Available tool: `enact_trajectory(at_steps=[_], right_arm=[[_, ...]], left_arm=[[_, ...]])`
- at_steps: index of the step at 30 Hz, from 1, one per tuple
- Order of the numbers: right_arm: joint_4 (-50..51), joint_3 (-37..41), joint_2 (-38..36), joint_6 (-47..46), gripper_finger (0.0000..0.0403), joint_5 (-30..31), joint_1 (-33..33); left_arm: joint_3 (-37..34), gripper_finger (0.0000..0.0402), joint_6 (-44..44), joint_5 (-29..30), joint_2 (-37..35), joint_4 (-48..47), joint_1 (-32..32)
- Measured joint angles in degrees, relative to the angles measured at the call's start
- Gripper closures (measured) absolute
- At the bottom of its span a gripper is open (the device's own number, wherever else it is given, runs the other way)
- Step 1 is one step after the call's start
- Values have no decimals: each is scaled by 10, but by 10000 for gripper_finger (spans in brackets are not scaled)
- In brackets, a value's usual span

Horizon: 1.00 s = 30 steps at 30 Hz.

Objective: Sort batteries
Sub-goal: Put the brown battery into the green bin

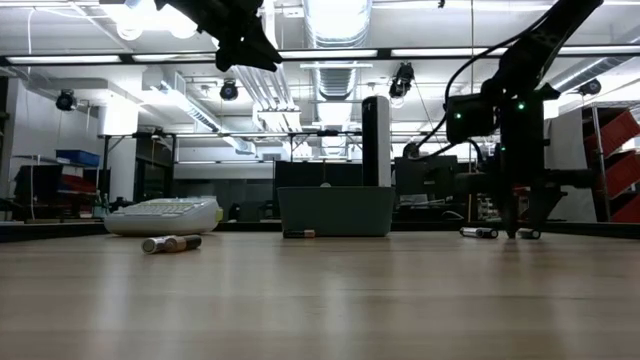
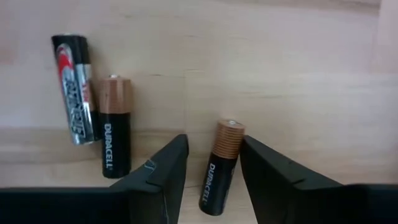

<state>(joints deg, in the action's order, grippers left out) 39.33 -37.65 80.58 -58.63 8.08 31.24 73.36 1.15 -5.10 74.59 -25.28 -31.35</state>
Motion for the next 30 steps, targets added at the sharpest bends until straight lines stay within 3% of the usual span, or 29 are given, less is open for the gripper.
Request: enact_trajectory(at_steps=[4,16,21,30], right_arm=[[-23,17,0,55,273,0,0],[-56,67,-1,101,357,1,0],[-51,59,-7,122,362,-1,0],[8,-8,-120,123,363,6,2]], left_arm=[[0,285,-1,0,0,0,0],[0,285,-4,0,0,0,0],[0,285,-4,-2,0,0,0],[0,285,-7,-127,0,0,0]])
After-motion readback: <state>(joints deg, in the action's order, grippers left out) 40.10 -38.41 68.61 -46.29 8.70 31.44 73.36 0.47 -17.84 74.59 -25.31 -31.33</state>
